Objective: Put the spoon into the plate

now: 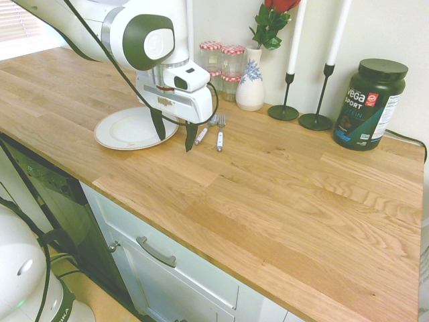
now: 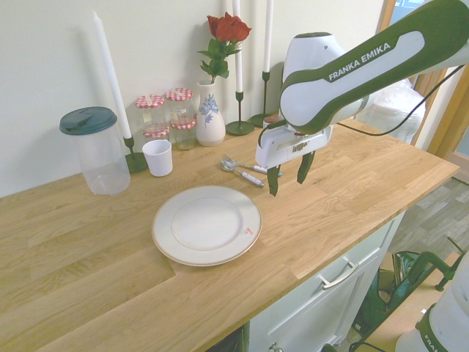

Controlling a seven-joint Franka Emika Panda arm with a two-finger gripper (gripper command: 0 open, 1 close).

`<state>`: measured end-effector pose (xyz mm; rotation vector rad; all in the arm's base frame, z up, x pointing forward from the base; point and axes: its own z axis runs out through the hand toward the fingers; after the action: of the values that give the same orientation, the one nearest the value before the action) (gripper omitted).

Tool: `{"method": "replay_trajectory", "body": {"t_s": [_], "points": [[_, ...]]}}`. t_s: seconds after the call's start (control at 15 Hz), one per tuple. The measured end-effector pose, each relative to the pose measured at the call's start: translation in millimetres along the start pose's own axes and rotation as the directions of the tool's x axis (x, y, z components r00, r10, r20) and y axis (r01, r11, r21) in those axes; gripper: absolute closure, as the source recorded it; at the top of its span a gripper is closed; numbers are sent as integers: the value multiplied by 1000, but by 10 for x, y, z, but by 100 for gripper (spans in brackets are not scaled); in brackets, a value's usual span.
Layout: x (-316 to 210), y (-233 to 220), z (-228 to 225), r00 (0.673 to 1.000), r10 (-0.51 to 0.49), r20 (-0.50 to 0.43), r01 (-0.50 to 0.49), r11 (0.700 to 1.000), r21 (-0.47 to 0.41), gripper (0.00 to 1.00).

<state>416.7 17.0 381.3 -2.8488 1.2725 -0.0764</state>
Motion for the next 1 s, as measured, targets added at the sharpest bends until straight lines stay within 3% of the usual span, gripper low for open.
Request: {"method": "replay_trajectory", "body": {"t_s": [0.53,1.0], "points": [[138,-457,38,998,-53,-32,54,998,36,0],[415,-936,263,994,-83,-72,82,996,-17,0]]}}
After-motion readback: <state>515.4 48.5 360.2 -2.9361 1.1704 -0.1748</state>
